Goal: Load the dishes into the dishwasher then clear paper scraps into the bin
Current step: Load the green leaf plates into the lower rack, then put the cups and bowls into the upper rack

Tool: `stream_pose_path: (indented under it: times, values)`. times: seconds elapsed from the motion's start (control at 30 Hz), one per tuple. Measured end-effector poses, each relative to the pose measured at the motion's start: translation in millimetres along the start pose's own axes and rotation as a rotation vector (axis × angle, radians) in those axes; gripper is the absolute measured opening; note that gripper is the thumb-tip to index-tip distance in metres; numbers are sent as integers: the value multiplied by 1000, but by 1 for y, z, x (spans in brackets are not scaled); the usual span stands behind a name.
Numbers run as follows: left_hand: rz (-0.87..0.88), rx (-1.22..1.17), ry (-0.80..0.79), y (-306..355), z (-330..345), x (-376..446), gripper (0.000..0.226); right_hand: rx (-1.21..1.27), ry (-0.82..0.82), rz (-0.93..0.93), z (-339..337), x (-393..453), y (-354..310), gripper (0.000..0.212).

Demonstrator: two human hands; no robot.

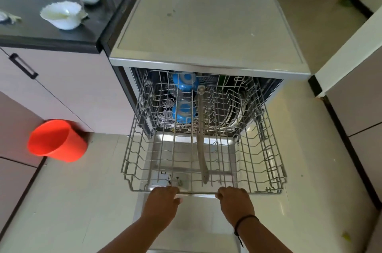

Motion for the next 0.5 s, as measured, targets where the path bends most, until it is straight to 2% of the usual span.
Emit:
stream_pose_path:
  times: [0.13, 0.23, 0.37, 0.5]
  values:
    - [98, 143, -248, -3, -9, -13, 65, 64, -163, 1, -9, -4, -2, 33]
    - [141, 192, -383, -16, -27, -12, 68, 75, -230, 53, -16, -7, -7, 43]
    - [187, 211, -316, -41, -62, 4, 63, -76, -292, 120, -32, 1, -32, 56]
    - [332, 228, -169, -77, -117, 7, 60, -183, -154, 183, -56, 23, -92, 62]
Point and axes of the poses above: each hand's wrist, its own x-axis towards the middle knuckle, its own z-axis out of the palm, y = z × x, the point moved 4 cm from there along x, towards the middle knuckle, and after that the axes turned 4 degrees about x, right-handed, at the moved point
